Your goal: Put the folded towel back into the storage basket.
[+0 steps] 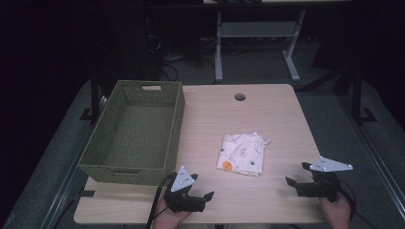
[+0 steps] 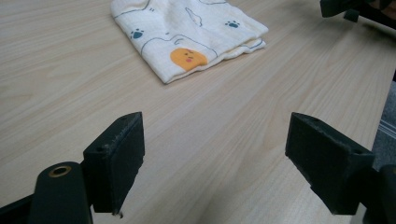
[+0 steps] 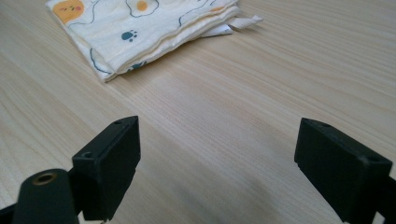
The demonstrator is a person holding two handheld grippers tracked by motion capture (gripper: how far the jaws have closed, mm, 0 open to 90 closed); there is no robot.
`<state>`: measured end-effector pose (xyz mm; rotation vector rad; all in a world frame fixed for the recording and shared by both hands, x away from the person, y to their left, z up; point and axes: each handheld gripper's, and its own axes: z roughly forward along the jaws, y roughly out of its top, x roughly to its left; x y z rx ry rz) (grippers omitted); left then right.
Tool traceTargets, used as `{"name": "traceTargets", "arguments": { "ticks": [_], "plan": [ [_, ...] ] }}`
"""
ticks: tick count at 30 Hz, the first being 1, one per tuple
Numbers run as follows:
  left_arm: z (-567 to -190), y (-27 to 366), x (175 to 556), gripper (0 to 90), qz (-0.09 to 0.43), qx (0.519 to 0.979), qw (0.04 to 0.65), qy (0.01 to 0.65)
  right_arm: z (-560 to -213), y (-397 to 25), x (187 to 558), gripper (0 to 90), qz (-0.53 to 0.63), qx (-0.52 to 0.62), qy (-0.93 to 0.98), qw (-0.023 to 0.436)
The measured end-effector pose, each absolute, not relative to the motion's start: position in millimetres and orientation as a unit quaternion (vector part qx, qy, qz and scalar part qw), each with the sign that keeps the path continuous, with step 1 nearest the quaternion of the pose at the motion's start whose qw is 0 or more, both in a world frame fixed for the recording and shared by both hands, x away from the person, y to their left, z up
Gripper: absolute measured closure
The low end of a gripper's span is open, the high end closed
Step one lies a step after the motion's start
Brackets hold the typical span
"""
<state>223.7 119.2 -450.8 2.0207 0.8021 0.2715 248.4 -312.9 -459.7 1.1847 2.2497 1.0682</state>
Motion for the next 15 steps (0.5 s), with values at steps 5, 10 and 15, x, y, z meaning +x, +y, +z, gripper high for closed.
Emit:
{"name": "traceTargets", "arguments": {
  "ticks": [5, 10, 15],
  "plan": [
    [-450, 120, 225, 20.2, 0.104, 0.817, 0.465, 0.325, -460, -313, 248, 14.0, 0.383, 0.424, 0.798, 0.189],
    [-443, 123, 228, 19.6, 0.095, 0.804, 0.492, 0.321, -459, -311, 245, 14.0, 0.385, 0.423, 0.798, 0.191],
    [-438, 125, 231, 19.6, 0.089, 0.796, 0.505, 0.321, -459, -311, 245, 14.0, 0.384, 0.422, 0.798, 0.191]
  ]
}}
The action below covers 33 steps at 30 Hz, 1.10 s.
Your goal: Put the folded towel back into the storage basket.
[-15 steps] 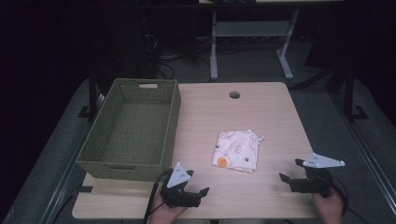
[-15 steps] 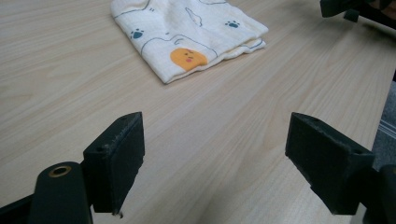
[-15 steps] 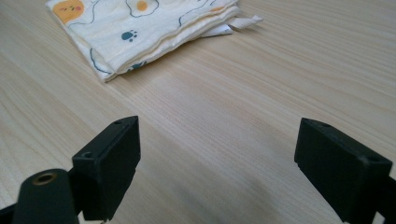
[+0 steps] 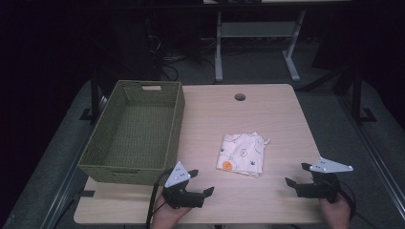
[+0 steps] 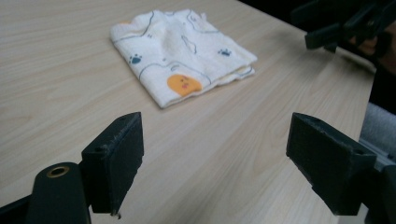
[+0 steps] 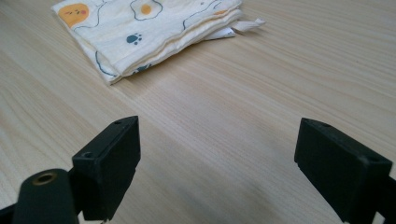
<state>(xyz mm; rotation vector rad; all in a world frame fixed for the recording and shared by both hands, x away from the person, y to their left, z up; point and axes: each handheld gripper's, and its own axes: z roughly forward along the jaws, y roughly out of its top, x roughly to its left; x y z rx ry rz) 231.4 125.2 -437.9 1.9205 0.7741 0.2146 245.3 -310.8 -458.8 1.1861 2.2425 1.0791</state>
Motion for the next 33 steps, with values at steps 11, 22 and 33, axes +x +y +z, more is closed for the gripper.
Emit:
{"name": "traceTargets", "arguments": {
  "ticks": [11, 22, 33],
  "plan": [
    [-424, 101, 254, 19.8, 0.080, 0.805, 0.502, 0.305, -457, -309, 245, 14.0, 0.386, 0.417, 0.800, 0.193],
    [-429, 60, 279, 19.9, 0.079, 0.826, 0.470, 0.300, -457, -310, 244, 14.0, 0.393, 0.417, 0.796, 0.193],
    [-431, 24, 307, 23.7, 0.088, 0.849, 0.421, 0.306, -457, -309, 243, 14.0, 0.398, 0.413, 0.797, 0.191]
  ]
}}
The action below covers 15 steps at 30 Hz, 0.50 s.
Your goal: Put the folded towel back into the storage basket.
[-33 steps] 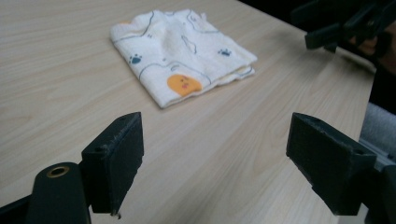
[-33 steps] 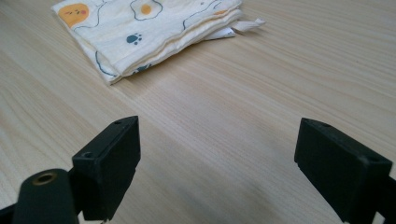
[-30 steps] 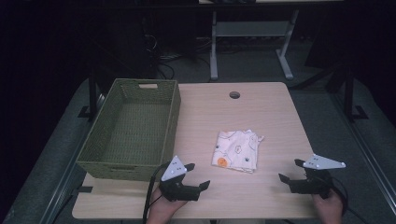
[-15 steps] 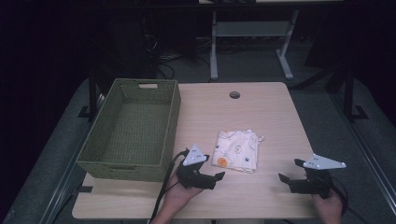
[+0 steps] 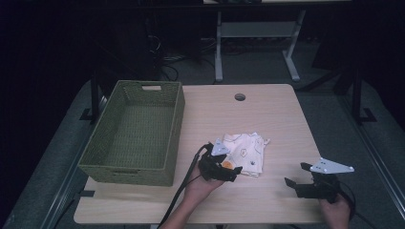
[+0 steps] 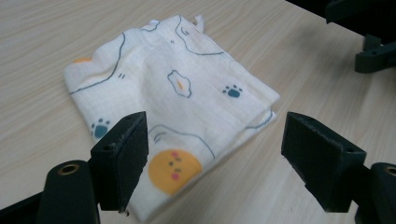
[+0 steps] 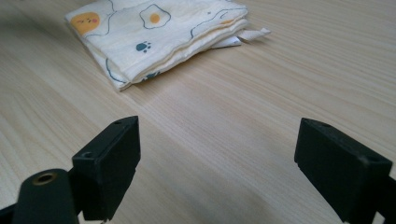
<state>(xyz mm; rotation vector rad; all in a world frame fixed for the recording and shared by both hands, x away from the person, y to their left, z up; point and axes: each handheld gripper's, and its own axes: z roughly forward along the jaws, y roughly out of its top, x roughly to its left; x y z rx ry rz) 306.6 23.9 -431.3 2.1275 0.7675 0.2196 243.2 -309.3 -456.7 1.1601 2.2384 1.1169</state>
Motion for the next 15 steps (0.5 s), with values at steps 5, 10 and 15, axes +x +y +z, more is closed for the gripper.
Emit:
{"name": "traceTargets", "arguments": {
  "ticks": [5, 10, 15],
  "plan": [
    [-432, 7, 322, 24.6, 0.103, 0.858, 0.397, 0.308, -457, -309, 243, 14.0, 0.398, 0.410, 0.798, 0.191],
    [-438, -8, 338, 29.9, 0.104, 0.860, 0.381, 0.325, -456, -308, 243, 14.0, 0.399, 0.409, 0.798, 0.190],
    [-443, -21, 350, 32.6, 0.110, 0.862, 0.366, 0.334, -456, -309, 243, 14.0, 0.401, 0.408, 0.798, 0.190]
  ]
}}
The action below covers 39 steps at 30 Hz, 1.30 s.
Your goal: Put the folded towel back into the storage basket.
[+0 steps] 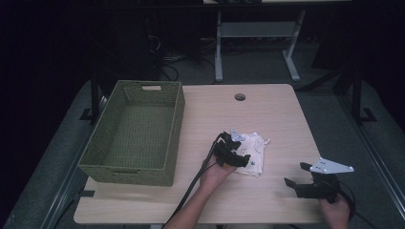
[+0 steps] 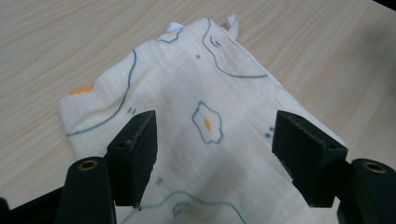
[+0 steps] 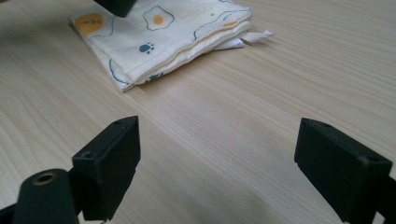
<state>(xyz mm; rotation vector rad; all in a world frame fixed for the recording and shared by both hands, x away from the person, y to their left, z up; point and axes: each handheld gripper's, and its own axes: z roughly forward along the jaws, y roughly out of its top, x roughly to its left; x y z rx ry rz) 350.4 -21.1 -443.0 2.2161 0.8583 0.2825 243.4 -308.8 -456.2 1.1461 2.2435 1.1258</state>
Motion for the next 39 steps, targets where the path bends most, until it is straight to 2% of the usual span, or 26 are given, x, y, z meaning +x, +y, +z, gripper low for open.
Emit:
{"name": "traceTargets", "arguments": {
  "ticks": [9, 22, 27, 29, 30, 32, 34, 35, 39],
  "plan": [
    [-457, -40, 369, 41.9, 0.134, 0.876, 0.308, 0.346, -456, -309, 243, 14.0, 0.403, 0.405, 0.798, 0.190],
    [-459, -36, 360, 59.8, 0.145, 0.869, 0.298, 0.366, -454, -308, 241, 14.0, 0.405, 0.400, 0.799, 0.196],
    [-459, -32, 357, 70.2, 0.150, 0.869, 0.295, 0.369, -454, -308, 240, 14.0, 0.403, 0.399, 0.800, 0.196],
    [-459, -31, 356, 79.1, 0.153, 0.870, 0.293, 0.365, -454, -307, 240, 14.0, 0.402, 0.398, 0.800, 0.197],
    [-459, -31, 355, 79.1, 0.155, 0.869, 0.293, 0.366, -454, -307, 240, 14.0, 0.402, 0.398, 0.800, 0.197],
    [-459, -29, 355, 82.6, 0.153, 0.869, 0.299, 0.364, -454, -307, 240, 14.0, 0.403, 0.399, 0.800, 0.197],
    [-458, -24, 356, 83.4, 0.132, 0.868, 0.306, 0.369, -454, -307, 239, 14.0, 0.402, 0.397, 0.801, 0.198],
    [-458, -16, 359, 83.5, 0.099, 0.861, 0.321, 0.382, -454, -307, 239, 13.9, 0.403, 0.397, 0.800, 0.199],
    [-457, -3, 360, 83.4, 0.069, 0.854, 0.334, 0.393, -454, -306, 238, 14.0, 0.402, 0.397, 0.801, 0.199]
  ]
}}
